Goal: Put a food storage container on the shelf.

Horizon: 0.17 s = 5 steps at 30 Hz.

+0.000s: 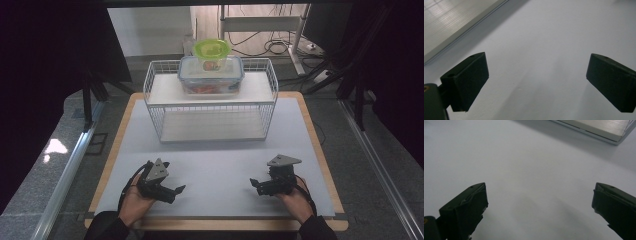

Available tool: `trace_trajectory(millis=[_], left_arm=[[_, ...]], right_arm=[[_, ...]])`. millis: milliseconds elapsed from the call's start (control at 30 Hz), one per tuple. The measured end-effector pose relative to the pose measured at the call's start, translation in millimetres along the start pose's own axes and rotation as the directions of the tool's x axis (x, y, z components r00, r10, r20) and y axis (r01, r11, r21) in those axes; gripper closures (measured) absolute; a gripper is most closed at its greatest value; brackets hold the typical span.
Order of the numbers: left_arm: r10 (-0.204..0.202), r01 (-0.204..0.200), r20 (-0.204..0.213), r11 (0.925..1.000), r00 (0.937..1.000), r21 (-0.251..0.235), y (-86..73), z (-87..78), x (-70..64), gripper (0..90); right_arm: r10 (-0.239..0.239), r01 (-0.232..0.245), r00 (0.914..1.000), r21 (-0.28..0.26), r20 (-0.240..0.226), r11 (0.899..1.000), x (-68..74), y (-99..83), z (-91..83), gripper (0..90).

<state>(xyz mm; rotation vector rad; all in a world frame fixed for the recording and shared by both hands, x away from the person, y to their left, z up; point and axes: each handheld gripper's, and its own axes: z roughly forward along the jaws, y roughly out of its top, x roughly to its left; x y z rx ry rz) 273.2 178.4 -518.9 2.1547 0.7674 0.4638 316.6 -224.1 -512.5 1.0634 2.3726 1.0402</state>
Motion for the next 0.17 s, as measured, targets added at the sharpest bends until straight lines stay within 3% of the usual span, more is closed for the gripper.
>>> trace_trajectory(millis=[167], left_arm=[[-0.006,0.006,-0.002,1.0,1.0,0.0,0.2,0.2,0.7,4.2]], right_arm=[[-0.001,0.001,1.0,0.02,-0.001,1.0,-0.9,-1.4,2.3,0.0]])
